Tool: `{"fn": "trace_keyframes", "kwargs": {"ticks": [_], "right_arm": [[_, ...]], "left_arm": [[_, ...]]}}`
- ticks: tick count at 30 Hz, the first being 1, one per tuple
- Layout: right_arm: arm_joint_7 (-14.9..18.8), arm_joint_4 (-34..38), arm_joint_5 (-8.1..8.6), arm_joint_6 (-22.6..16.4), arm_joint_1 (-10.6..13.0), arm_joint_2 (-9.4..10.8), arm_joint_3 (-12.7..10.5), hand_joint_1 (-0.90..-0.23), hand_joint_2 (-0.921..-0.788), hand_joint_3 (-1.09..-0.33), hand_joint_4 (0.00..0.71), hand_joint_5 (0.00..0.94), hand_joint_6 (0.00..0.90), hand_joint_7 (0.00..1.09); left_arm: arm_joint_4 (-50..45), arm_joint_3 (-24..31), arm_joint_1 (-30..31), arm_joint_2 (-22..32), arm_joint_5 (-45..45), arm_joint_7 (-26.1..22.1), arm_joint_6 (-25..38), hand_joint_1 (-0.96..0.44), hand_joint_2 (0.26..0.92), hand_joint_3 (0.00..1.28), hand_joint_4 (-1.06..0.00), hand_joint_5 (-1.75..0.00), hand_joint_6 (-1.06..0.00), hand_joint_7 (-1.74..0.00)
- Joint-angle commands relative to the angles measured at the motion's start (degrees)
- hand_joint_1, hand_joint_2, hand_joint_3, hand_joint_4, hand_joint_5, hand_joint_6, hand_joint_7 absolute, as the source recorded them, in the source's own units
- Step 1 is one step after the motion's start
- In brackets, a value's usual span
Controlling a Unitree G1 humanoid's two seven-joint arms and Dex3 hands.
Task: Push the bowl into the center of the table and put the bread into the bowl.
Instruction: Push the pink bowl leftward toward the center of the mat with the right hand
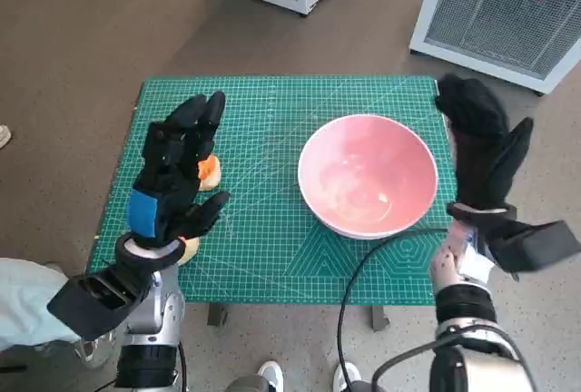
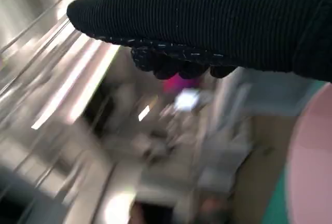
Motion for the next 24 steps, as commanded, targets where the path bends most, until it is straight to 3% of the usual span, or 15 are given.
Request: {"fn": "trace_keyframes", "kwargs": {"ticks": [1, 8, 18, 24], "right_arm": [[-6.63, 4.77, -3.13, 3.69, -0.58, -1.70, 0.05, -0.636, -0.921, -0.833, 0.213, 0.011, 0.023, 0.61], [-8.52, 6.89, -3.27, 8.72, -1.04, -2.03, -0.43, -0.630, -0.921, -0.861, 0.178, 0.001, 0.015, 0.59], [-5.69, 8.62, -0.05, 16.55, -1.74, -0.40, -3.97, -0.606, -0.921, -0.866, 0.118, 0.000, 0.001, 0.55], [-4.71, 9.43, 0.81, 21.21, -2.28, 0.25, -5.67, -0.585, -0.921, -0.853, 0.098, 0.000, 0.000, 0.51]], "left_arm": [[0.25, 0.13, -0.63, 0.02, 0.06, -0.01, -0.47, -0.56, 0.921, 0.34, -0.22, 0.00, 0.00, -0.62], [0.67, 0.18, -0.74, 0.03, 0.04, -0.07, -0.53, -0.56, 0.921, 0.35, -0.22, 0.00, 0.00, -0.62], [0.71, 0.32, -0.61, 0.24, -0.24, -0.32, -0.44, -0.56, 0.921, 0.34, -0.22, 0.00, 0.00, -0.62], [0.89, 0.54, -0.65, 0.51, -0.39, -0.49, -0.32, -0.56, 0.921, 0.34, -0.22, 0.00, 0.00, -0.62]]}}
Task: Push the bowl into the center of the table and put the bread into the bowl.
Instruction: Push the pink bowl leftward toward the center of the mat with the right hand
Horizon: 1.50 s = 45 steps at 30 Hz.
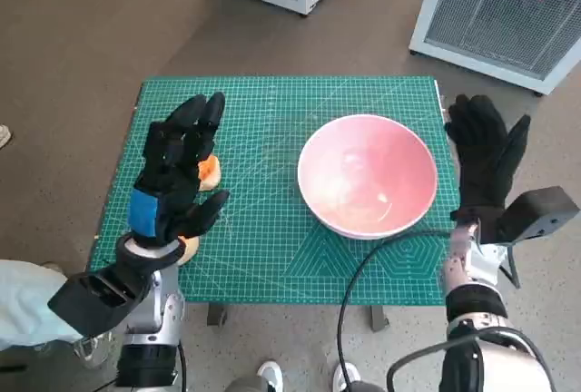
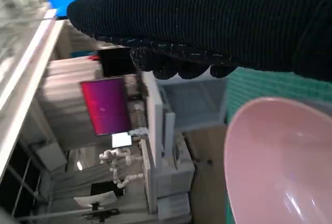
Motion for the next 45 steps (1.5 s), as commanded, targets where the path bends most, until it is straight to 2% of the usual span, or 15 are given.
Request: {"fn": "trace_keyframes", "kwargs": {"ticks": [1, 7, 16, 27, 35, 40, 45], "right_arm": [[0.73, 1.43, 0.80, 4.55, -0.33, 1.26, -1.50, -0.579, -0.921, -0.852, 0.096, 0.000, 0.000, 0.51], [1.35, 1.91, 1.62, 8.39, -0.93, 2.38, -3.52, -0.550, -0.921, -0.858, 0.078, 0.000, 0.000, 0.49], [0.20, 2.52, 2.55, 13.46, -2.16, 4.64, -5.85, -0.534, -0.921, -0.851, 0.079, 0.002, 0.008, 0.45], [-1.06, 2.63, 1.81, 15.94, -4.35, 7.29, -6.10, -0.531, -0.921, -0.846, 0.101, 0.006, 0.066, 0.41], [-1.06, 2.73, 2.82, 17.95, -6.27, 9.03, -7.37, -0.533, -0.921, -0.835, 0.151, 0.006, 0.141, 0.34], [-1.15, 2.77, 3.81, 18.77, -7.69, 10.52, -8.85, -0.527, -0.921, -0.832, 0.152, 0.002, 0.155, 0.32], [-1.38, 2.83, 3.67, 19.22, -8.78, 11.85, -9.65, -0.516, -0.921, -0.836, 0.142, 0.000, 0.166, 0.32]], "left_arm": [[0.26, 0.44, -0.50, 0.52, -0.16, -0.23, -0.27, -0.56, 0.921, 0.34, -0.22, 0.00, 0.00, -0.62], [0.05, 0.52, -0.40, 0.69, -0.03, -0.07, 0.00, -0.55, 0.921, 0.34, -0.22, 0.00, 0.00, -0.62], [-1.44, 0.61, 0.57, 1.12, 0.11, 0.35, 0.61, -0.54, 0.921, 0.34, -0.23, 0.00, 0.00, -0.63], [-4.00, 1.08, 2.50, 1.97, -0.07, 0.82, 1.73, -0.55, 0.921, 0.34, -0.23, -0.01, 0.00, -0.61], [-6.80, 1.69, 4.64, 2.52, 0.97, 2.16, 2.44, -0.55, 0.921, 0.34, -0.23, -0.01, 0.00, -0.61], [-8.12, 2.18, 5.96, 2.74, 2.22, 3.46, 2.39, -0.56, 0.921, 0.34, -0.23, -0.01, 0.00, -0.61], [-8.64, 2.62, 6.91, 2.83, 3.23, 4.54, 2.10, -0.56, 0.921, 0.34, -0.23, -0.01, 0.00, -0.61]]}}
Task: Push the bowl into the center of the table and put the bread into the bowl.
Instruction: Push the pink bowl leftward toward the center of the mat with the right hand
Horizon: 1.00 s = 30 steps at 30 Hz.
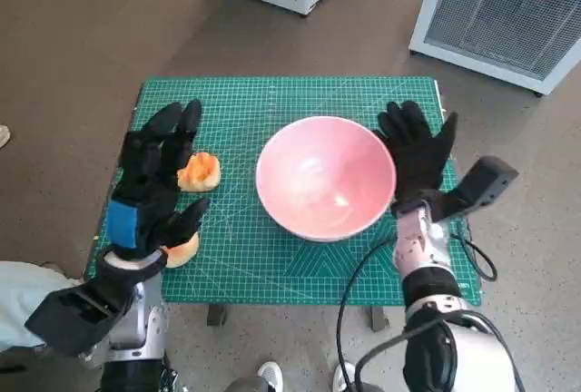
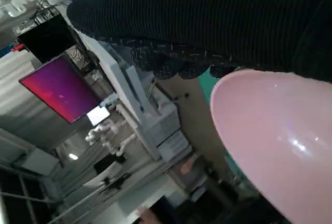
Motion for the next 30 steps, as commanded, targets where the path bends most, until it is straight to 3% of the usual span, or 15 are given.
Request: {"fn": "trace_keyframes", "kwargs": {"ticks": [1, 12, 20, 25, 30], "right_arm": [[-0.83, 0.79, 0.72, 1.23, -0.97, 1.86, -1.00, -0.514, -0.921, -0.838, 0.140, 0.000, 0.168, 0.31], [-2.76, 1.02, -0.72, 3.17, -2.95, 3.45, -0.81, -0.498, -0.921, -0.852, 0.129, 0.000, 0.177, 0.31], [-2.90, 0.98, -2.45, 3.57, -3.49, 2.59, 0.58, -0.491, -0.921, -0.878, 0.124, 0.000, 0.172, 0.29], [-3.03, 0.52, -5.20, 1.06, -3.59, 1.26, 2.91, -0.498, -0.921, -0.888, 0.119, 0.000, 0.171, 0.28], [-1.27, -0.10, -6.87, -3.56, -3.42, 0.31, 4.73, -0.522, -0.921, -0.889, 0.111, 0.000, 0.168, 0.27]], "left_arm": [[-1.28, 0.67, 1.30, 0.46, 1.29, 1.19, -0.19, -0.56, 0.921, 0.34, -0.23, -0.01, 0.00, -0.61], [-2.24, 1.03, 3.08, 0.12, 2.87, 3.74, -0.40, -0.57, 0.921, 0.35, -0.23, 0.00, 0.00, -0.60], [-1.80, 1.06, 3.32, -0.04, 3.41, 4.96, -0.63, -0.57, 0.921, 0.35, -0.24, 0.00, 0.00, -0.59], [-1.30, 0.93, 2.85, -0.07, 3.94, 5.81, -0.38, -0.56, 0.921, 0.35, -0.24, 0.00, 0.00, -0.59], [-0.81, 0.77, 2.04, 0.00, 4.29, 6.33, 0.06, -0.56, 0.921, 0.35, -0.23, 0.00, 0.00, -0.59]]}}
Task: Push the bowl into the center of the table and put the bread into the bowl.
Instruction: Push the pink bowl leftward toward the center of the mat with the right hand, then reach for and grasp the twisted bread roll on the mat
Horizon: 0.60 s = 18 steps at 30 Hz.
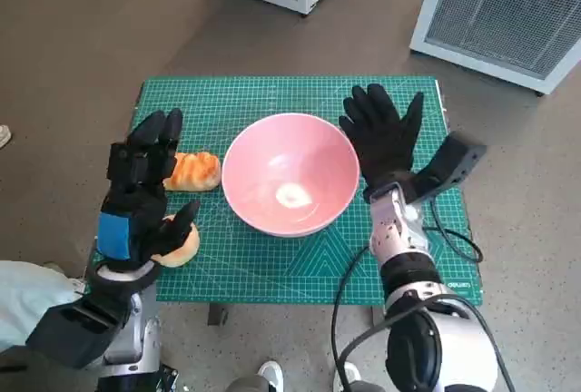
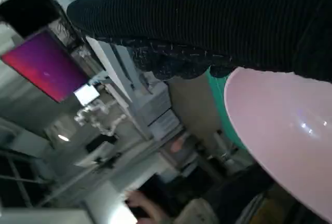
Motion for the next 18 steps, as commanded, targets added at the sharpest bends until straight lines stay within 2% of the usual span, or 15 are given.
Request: {"fn": "trace_keyframes", "kwargs": {"ticks": [1, 9, 12, 18], "right_arm": [[1.46, -0.28, -2.20, -4.64, 0.66, -1.36, 2.09, -0.526, -0.921, -0.884, 0.107, 0.000, 0.165, 0.27], [5.47, -2.34, -5.49, -16.29, 1.99, -3.10, 6.57, -0.585, -0.921, -0.839, 0.142, 0.017, 0.173, 0.30], [7.31, -3.68, -6.55, -21.44, 3.00, -3.39, 8.27, -0.616, -0.921, -0.828, 0.186, 0.014, 0.155, 0.39], [12.50, -7.12, -7.01, -31.36, 5.97, -4.12, 11.13, -0.629, -0.921, -0.823, 0.257, 0.019, 0.149, 0.51]], "left_arm": [[0.70, 0.10, -0.87, 0.09, 0.59, 0.65, 0.22, -0.56, 0.921, 0.36, -0.23, 0.00, 0.00, -0.59], [1.32, -0.35, -2.66, 0.50, 0.37, 0.33, 1.03, -0.57, 0.921, 0.36, -0.23, 0.00, 0.00, -0.59], [1.45, -0.46, -3.44, 0.82, 0.18, 0.02, 1.32, -0.57, 0.921, 0.37, -0.23, 0.00, 0.00, -0.59], [1.87, -0.51, -5.33, 1.50, -0.70, -1.15, 2.05, -0.57, 0.921, 0.37, -0.23, 0.00, 0.00, -0.58]]}}
